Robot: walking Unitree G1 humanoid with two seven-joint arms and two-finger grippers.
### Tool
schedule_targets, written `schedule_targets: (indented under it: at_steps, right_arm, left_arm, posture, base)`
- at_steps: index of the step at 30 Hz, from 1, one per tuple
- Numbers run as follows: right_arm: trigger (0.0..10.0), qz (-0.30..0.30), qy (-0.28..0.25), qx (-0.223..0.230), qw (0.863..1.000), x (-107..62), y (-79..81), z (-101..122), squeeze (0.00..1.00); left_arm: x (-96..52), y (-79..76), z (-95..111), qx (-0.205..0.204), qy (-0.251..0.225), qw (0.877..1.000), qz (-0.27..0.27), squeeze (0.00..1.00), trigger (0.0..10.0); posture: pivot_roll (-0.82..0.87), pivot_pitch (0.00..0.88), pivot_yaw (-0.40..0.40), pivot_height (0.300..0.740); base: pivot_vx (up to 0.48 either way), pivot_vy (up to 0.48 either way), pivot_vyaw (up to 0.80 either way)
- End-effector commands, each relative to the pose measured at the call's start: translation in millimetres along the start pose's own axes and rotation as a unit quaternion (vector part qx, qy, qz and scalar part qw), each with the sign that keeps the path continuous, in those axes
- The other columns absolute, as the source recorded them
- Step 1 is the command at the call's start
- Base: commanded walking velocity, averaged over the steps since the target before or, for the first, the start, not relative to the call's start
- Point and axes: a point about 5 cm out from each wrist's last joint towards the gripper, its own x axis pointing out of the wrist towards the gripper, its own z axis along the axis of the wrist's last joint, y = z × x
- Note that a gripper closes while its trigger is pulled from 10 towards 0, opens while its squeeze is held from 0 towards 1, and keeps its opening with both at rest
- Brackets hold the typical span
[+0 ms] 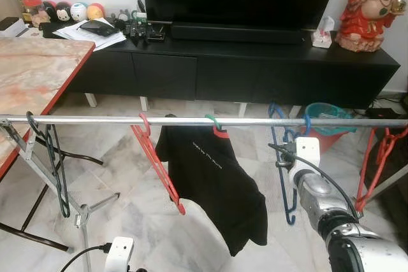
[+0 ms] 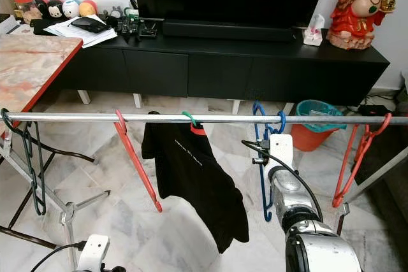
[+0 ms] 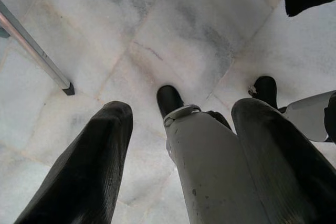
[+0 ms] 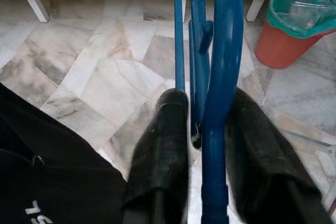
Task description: Hang hanger
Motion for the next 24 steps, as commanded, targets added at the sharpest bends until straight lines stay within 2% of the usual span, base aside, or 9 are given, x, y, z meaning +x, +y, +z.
schedule_targets:
  at_steps: [1,8,17,24]
  right_arm:
    - [10.0,-0.004,-0.010,0.004,1.000,-0.5,-2.3,1.3,1.00]
    - [10.0,-0.008,-0.024,0.007,1.000,-1.4,-1.8,0.9,1.00]
    - [10.0,-0.023,-0.080,0.011,0.996,-4.5,-2.9,5.9,1.00]
    - [10.0,-0.039,-0.109,0.014,0.993,-9.4,-6.5,1.4,1.00]
  left_arm:
    - [-0.2,-0.2,-4.1,0.011,0.014,1.000,-0.002,0.00,10.0]
    - [-0.2,-0.2,-3.9,0.012,0.014,1.000,-0.003,0.00,10.0]
    - [-0.2,-0.2,-3.7,0.014,0.014,1.000,-0.004,0.00,10.0]
    - [-0.2,-0.4,-3.6,0.013,0.014,1.000,-0.005,0.00,10.0]
  posture:
    - [-0.08,0.000,-0.053,0.740]
    - [-0.08,0.000,-0.053,0.740]
    - [-0.09,0.000,-0.053,0.740]
    - [-0.08,0.000,-0.056,0.740]
  base:
    - [0.000,0.000,0.00]
    - [0.000,0.000,0.00]
    - [0.000,0.000,0.00]
    - [0.000,0.000,0.00]
